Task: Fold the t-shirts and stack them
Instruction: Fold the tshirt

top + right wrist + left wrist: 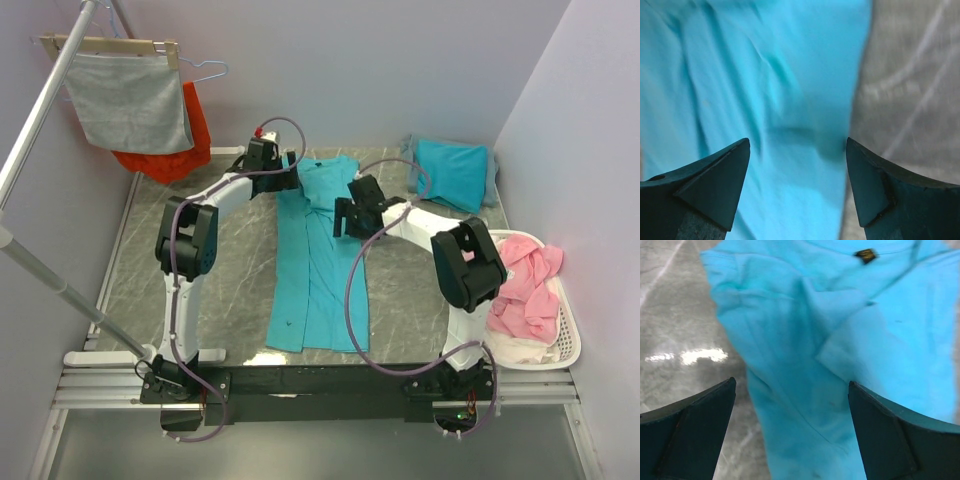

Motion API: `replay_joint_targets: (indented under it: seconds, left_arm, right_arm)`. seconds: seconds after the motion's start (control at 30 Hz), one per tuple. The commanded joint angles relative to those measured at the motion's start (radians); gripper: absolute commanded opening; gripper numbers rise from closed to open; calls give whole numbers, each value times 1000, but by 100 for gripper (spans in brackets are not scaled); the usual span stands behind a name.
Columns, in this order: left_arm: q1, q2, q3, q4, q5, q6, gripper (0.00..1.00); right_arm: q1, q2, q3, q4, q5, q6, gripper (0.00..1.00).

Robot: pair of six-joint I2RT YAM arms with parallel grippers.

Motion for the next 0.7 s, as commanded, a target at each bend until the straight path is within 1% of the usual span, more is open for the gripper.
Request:
replay_joint_targets:
  seconds: [0.0, 0.1, 0.13, 0.23, 0.3, 0.43, 0.47, 0.53, 0.57, 0.6, 0.67]
  left_arm:
    - [-5, -77, -1, 78, 99, -53, 99]
    - [-5, 22, 106, -41, 81, -47, 99]
    - [-5, 57, 110, -52, 72, -50, 99]
    - [-5, 87, 90, -42, 61, -57, 100]
    - [-5, 99, 78, -32, 50, -61, 99]
    - [-3, 180, 137, -118, 7, -51, 100]
    - [-5, 187, 142, -129, -20, -48, 99]
    - [-2, 185, 127, -141, -31, -50, 99]
    - [-2, 175, 110, -130, -31, -47, 100]
    - [-2, 156, 78, -120, -61, -42, 99]
    - [-2, 151, 85, -139, -94, -36, 100]
  right_arm:
    - [4, 66, 150, -11, 1, -31, 84]
    - [3, 108, 210, -32, 1, -36, 84]
    - [3, 114, 220, -31, 1, -36, 84]
    - [-6, 142, 247, 1, -8, -34, 84]
    - [-11, 165, 295, 14, -29, -36, 84]
    - [-14, 256, 431, -58, -19, -45, 84]
    - [-14, 270, 477, -81, -22, -50, 84]
    - [-13, 293, 509, -101, -23, -54, 84]
    - [-13, 297, 519, -105, -23, -57, 84]
    - [-13, 297, 517, -105, -19, -56, 84]
    - [-14, 292, 505, -98, -3, -56, 84]
